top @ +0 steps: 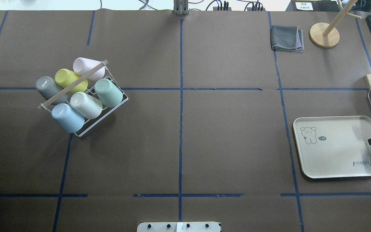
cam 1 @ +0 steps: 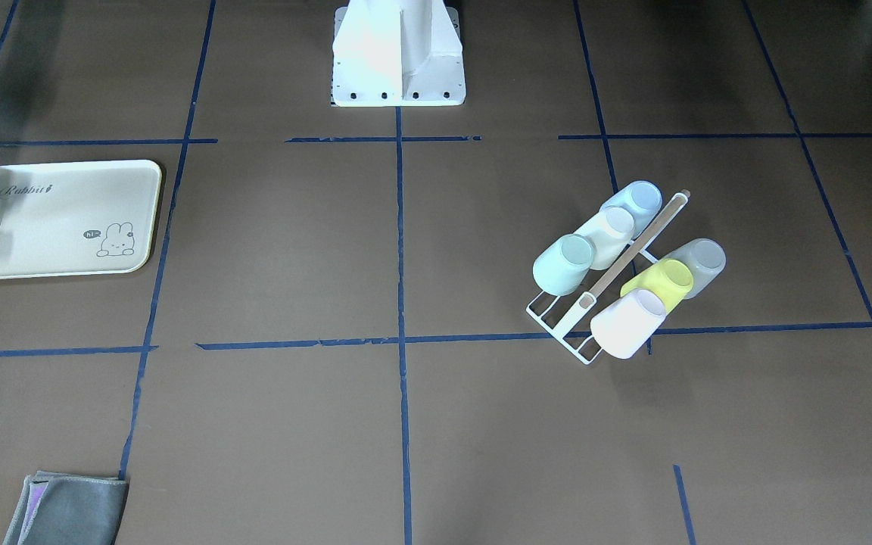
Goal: Pick up and place green cup on tray
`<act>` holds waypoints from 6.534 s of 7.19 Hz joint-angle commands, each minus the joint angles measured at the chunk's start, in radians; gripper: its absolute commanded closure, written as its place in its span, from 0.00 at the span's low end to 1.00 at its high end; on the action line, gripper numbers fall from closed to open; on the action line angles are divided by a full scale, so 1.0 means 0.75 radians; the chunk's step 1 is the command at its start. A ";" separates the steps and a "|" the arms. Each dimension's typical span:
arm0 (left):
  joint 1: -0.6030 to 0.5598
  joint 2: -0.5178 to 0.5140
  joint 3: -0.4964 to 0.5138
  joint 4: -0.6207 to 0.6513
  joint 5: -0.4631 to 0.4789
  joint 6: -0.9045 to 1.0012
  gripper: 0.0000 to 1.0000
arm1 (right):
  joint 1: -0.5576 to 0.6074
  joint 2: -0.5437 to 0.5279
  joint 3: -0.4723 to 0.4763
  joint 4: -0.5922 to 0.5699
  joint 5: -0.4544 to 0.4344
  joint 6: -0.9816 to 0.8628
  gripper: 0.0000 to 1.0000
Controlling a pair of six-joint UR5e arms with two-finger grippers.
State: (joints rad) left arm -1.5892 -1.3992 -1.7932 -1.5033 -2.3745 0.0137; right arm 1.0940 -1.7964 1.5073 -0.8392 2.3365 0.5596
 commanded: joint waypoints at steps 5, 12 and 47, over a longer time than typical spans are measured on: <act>0.000 0.000 -0.002 0.000 -0.002 0.000 0.00 | 0.000 0.000 -0.001 0.020 0.004 -0.010 1.00; 0.000 0.019 -0.037 0.002 -0.006 0.000 0.00 | -0.355 0.504 0.189 -0.059 0.010 0.686 1.00; 1.630 -1.302 0.233 0.612 1.920 0.802 0.00 | 0.071 0.037 0.508 -0.411 -0.006 0.172 0.00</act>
State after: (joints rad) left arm -0.3709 -2.3443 -1.6445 -1.1533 -0.9630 0.6097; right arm 1.1460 -1.7635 1.8901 -1.1474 2.3318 0.6888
